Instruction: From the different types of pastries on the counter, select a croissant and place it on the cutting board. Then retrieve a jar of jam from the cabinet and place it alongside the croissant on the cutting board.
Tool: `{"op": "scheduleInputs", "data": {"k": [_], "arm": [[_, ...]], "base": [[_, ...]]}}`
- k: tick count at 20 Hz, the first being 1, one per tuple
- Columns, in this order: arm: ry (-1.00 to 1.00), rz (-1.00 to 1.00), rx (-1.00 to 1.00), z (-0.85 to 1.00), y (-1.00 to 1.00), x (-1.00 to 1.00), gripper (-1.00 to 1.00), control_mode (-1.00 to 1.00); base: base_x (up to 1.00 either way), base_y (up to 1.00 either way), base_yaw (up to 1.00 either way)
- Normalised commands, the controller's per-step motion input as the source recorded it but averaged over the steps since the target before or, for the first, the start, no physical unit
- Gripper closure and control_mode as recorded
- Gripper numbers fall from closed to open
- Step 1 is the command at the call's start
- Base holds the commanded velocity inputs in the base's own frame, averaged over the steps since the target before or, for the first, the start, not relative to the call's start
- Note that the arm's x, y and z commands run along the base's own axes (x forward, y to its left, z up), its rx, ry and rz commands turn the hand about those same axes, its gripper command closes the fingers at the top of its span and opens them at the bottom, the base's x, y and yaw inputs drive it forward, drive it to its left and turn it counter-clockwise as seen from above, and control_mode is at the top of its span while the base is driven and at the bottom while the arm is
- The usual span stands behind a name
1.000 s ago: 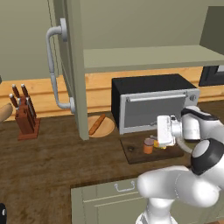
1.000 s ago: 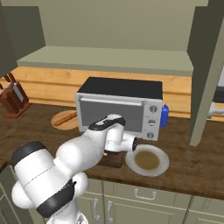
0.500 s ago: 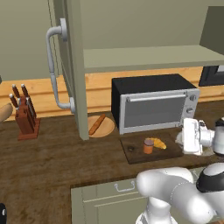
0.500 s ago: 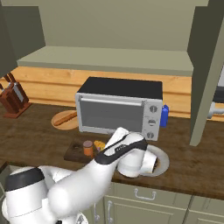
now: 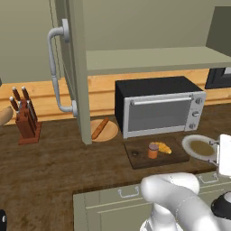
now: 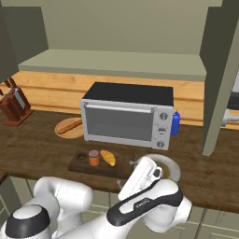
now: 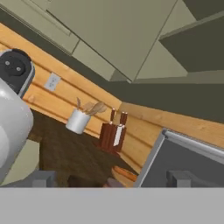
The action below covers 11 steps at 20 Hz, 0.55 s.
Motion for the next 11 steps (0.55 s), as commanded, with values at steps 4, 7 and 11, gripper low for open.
{"op": "scheduleInputs", "data": {"k": [4, 7, 11], "arm": [[0.00, 0.00, 0.00, 0.00, 0.00, -0.05, -1.00, -1.00], [0.00, 0.00, 0.00, 0.00, 0.00, 0.00, -1.00, -1.00], [0.00, 0.00, 0.00, 0.00, 0.00, 0.00, -1.00, -1.00]], "base": [[0.00, 0.00, 0.00], [0.00, 0.00, 0.00], [0.00, 0.00, 0.00]]}}
